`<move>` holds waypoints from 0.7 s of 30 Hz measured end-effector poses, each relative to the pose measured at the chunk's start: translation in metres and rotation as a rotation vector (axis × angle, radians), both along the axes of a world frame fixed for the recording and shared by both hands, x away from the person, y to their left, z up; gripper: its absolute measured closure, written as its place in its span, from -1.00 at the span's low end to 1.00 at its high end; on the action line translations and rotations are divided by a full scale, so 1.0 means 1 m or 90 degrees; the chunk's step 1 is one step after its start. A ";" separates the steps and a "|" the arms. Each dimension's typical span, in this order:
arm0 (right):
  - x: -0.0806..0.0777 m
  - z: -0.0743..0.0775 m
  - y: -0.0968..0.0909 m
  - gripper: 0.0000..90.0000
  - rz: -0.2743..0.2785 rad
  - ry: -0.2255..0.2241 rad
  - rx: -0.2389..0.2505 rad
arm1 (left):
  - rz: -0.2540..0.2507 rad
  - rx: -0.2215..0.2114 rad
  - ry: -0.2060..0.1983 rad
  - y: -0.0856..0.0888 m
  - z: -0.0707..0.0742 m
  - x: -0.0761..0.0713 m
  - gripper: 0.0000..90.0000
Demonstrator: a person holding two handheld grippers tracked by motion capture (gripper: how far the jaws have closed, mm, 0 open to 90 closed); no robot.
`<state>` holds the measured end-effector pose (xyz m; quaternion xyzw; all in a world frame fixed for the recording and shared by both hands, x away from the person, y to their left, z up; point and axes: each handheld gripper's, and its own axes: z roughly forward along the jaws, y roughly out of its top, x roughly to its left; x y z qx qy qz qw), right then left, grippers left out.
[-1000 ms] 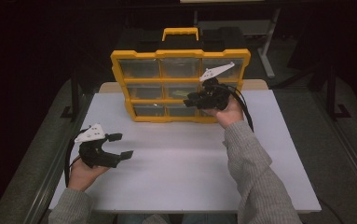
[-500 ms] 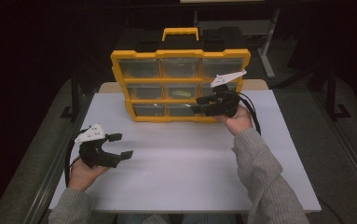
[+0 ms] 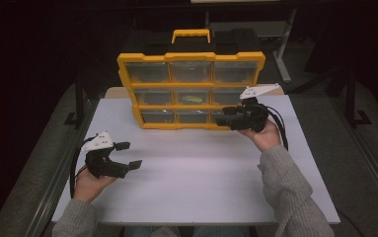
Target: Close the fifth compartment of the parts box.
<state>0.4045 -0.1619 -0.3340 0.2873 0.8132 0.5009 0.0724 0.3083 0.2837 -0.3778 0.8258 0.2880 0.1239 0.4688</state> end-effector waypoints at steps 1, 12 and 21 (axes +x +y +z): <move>-0.001 0.000 -0.001 -0.20 0.002 -0.001 -0.004 | 0.000 -0.001 0.000 0.000 0.000 0.000 -0.64; -0.019 -0.003 -0.017 -0.37 -0.032 -0.036 -0.020 | 0.017 -0.015 0.011 0.003 -0.003 0.000 -0.65; -0.030 -0.013 -0.033 -0.46 -0.049 -0.030 -0.027 | 0.017 -0.007 0.014 0.006 -0.005 0.002 -0.65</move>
